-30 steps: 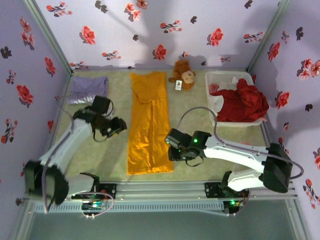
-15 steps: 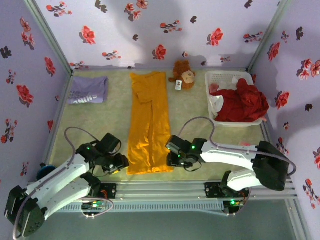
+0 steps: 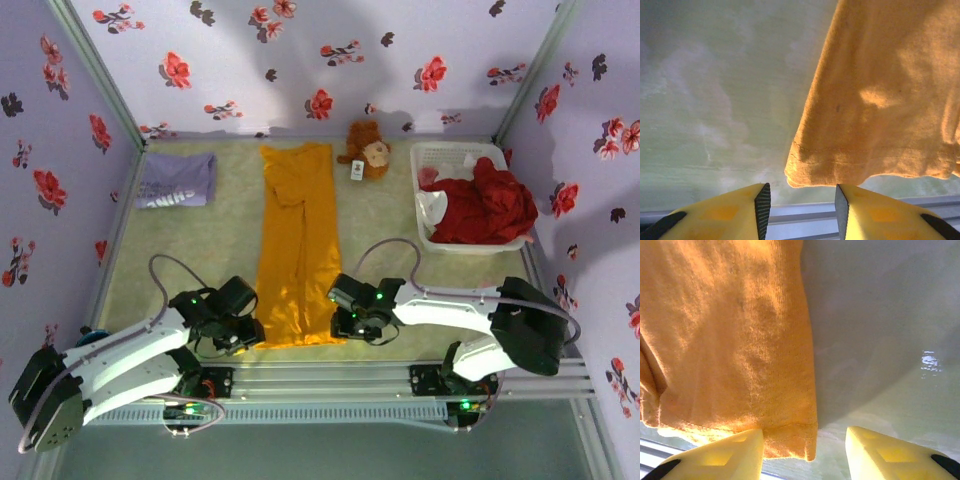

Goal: Fold and stack the t-shirts

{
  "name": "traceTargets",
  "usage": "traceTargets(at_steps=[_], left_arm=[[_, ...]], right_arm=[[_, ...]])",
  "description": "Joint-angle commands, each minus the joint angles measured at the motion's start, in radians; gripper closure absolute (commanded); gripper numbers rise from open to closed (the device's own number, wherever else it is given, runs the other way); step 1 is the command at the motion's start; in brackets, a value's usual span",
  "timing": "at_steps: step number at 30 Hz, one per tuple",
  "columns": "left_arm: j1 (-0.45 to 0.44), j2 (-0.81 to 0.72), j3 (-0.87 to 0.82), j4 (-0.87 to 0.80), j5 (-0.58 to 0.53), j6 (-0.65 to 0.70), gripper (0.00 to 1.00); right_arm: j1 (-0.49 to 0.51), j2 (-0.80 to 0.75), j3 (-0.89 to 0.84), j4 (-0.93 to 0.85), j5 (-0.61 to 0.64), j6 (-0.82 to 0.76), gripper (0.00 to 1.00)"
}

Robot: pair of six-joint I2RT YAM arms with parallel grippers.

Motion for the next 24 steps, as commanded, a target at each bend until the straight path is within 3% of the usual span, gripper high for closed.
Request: traceTargets(at_steps=[1,18,24], left_arm=[[-0.007,0.0,-0.012,0.01,-0.032,-0.023,0.59],[-0.007,0.086,-0.035,0.14,-0.002,-0.008,0.7],[-0.007,0.086,-0.033,0.149,0.002,-0.005,0.84]], right_arm=[[0.009,0.012,0.002,0.003,-0.022,0.036,0.54],[0.008,0.07,0.04,-0.012,-0.02,0.018,0.71],[0.009,0.064,0.038,-0.008,-0.016,0.015,0.83]])
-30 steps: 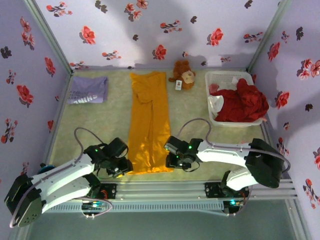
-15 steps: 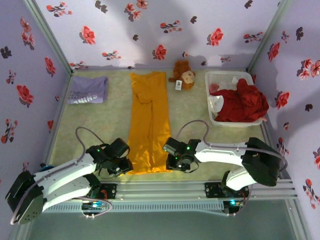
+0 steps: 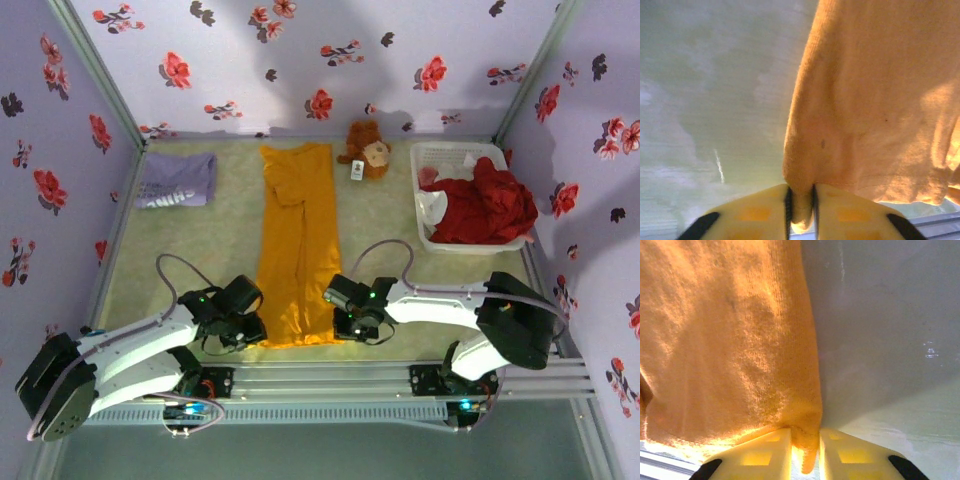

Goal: Fold and stack the t-shirts

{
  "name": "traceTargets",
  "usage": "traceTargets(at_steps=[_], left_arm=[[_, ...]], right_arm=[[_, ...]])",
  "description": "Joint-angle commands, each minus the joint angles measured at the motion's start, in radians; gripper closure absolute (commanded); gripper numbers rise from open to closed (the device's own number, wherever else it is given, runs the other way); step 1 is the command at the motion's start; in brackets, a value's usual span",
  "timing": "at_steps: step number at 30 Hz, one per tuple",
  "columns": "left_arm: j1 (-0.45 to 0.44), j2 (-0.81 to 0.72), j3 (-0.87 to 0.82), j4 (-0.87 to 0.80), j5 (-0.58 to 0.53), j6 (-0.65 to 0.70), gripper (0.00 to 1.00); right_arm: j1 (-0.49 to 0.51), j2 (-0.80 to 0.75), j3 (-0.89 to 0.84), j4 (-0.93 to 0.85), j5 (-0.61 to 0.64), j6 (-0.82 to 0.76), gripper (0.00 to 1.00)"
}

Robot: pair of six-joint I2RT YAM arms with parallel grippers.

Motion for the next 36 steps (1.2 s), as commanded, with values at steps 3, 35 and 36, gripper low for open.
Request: traceTargets(at_steps=[3,35,36], left_arm=[[-0.007,-0.009,-0.009,0.004,0.006,-0.004,1.0],[0.203,0.12,0.29,-0.143,0.068,0.187,1.0],[0.231,0.155,0.32,-0.142,0.075,0.224,1.0]], right_arm=[[0.01,-0.015,0.012,-0.017,0.006,0.011,0.94],[-0.163,-0.081,0.179,-0.132,0.104,-0.099,1.0],[-0.191,-0.065,0.203,-0.133,0.1,-0.125,1.0]])
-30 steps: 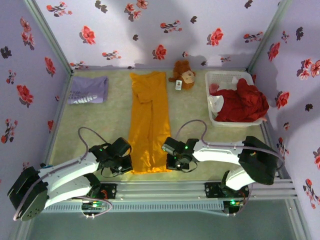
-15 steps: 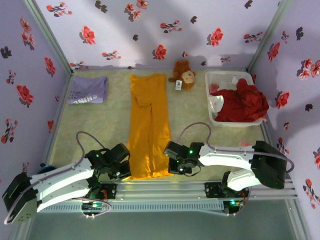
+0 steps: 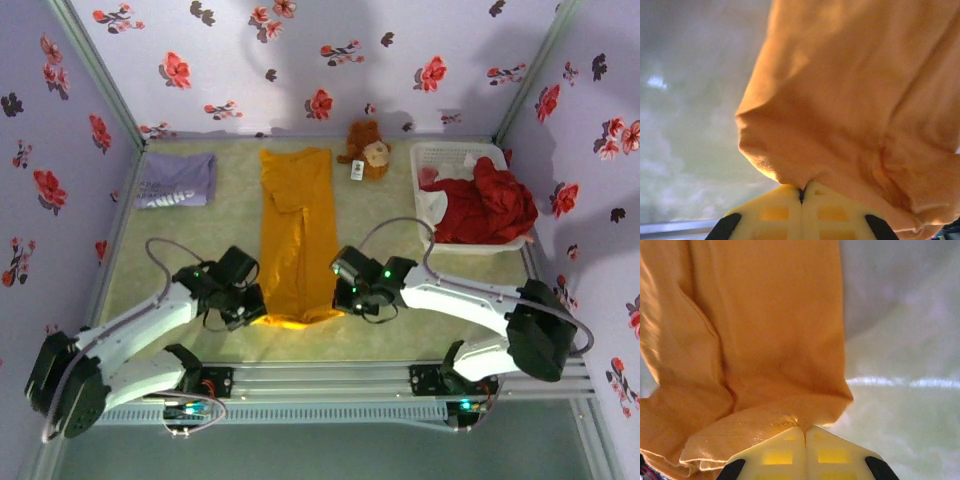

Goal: Fold and stack the t-shirts

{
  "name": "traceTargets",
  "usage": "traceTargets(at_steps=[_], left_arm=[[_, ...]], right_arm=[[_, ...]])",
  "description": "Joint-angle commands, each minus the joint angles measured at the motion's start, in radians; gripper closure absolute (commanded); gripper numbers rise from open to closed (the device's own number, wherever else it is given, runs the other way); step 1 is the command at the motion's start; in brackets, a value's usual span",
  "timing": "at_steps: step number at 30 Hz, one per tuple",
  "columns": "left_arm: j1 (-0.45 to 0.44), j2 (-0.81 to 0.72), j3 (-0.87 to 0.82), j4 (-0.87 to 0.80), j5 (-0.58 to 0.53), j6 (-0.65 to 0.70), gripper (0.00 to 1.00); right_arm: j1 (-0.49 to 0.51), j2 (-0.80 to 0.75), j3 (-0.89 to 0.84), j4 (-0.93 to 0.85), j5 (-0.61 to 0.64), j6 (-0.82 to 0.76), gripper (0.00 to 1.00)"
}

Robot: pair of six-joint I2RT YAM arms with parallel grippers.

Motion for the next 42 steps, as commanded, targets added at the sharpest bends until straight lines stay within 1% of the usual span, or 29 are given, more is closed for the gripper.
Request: traceTargets(at_steps=[1,4,8,17,21,25,31,36,42], left_arm=[[0.083,0.094,0.105,-0.027,0.024,0.188,1.0],[0.155,0.186,0.19,-0.026,0.034,0.27,1.0],[0.218,0.281,0.293,-0.031,0.044,0.344,1.0],[0.347,0.446,0.442,-0.008,0.081,0.452,1.0],[0.4,0.536,0.499,0.007,0.153,0.495,1.0],[0.424,0.613,0.56,-0.011,0.191,0.539,1.0],[0.463,0.694,0.649,-0.009,0.233,0.556,1.0],[0.478,0.783,0.758,-0.055,0.246,0.588,1.0],[0.486,0.862,0.834,-0.078,0.264,0.606,1.0]], right_arm=[[-0.079,0.05,0.077,-0.05,0.029,-0.122,1.0],[-0.152,0.114,0.148,-0.042,0.002,-0.185,1.0],[-0.213,0.212,0.254,-0.033,-0.026,-0.262,1.0],[-0.284,0.4,0.449,-0.066,-0.041,-0.342,1.0],[-0.309,0.463,0.516,-0.07,-0.047,-0.354,1.0],[-0.33,0.505,0.573,-0.074,-0.041,-0.364,1.0],[-0.37,0.557,0.637,-0.08,-0.048,-0.367,1.0],[-0.393,0.596,0.675,-0.075,-0.06,-0.369,1.0],[-0.419,0.633,0.704,-0.05,-0.067,-0.378,1.0]])
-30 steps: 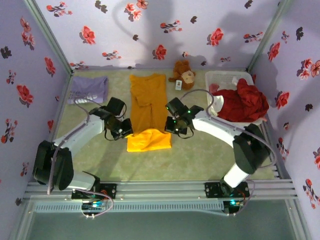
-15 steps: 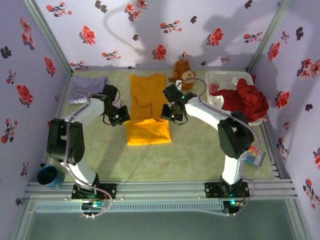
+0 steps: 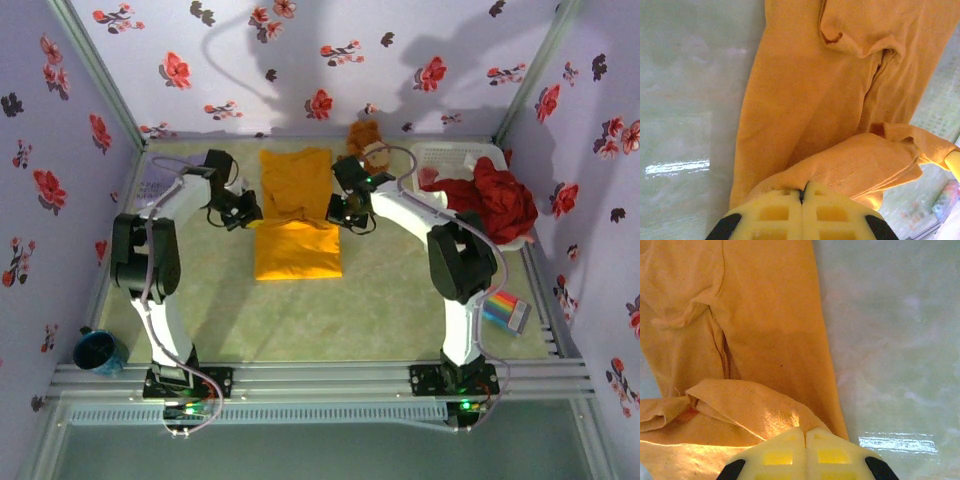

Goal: Fold and stack the t-shirts

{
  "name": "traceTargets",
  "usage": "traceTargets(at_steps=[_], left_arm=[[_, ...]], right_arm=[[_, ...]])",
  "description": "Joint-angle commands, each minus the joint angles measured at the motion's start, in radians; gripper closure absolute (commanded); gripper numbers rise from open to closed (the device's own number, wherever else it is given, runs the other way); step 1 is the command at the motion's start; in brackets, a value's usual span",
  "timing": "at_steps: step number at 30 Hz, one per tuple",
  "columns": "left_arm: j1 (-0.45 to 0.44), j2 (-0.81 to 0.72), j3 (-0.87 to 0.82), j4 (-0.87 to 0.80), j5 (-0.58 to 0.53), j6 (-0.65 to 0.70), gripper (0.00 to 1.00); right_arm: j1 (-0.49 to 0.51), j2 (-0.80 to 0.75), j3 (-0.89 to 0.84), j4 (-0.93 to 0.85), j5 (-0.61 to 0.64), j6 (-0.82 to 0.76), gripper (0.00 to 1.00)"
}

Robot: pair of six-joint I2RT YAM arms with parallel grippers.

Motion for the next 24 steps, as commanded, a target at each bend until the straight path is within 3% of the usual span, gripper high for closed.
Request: traceTargets(at_steps=[1,24], left_arm=[[0.012,0.048,0.05,-0.048,0.03,0.039,1.0],[0.039,0.225,0.249,-0.097,0.056,0.057,1.0]], right_arm=[[-0.017,0.022,0.03,0.009,-0.011,-0.022,1.0],[-0.065,0.136,0.12,0.023,-0.044,-0.025,1.0]])
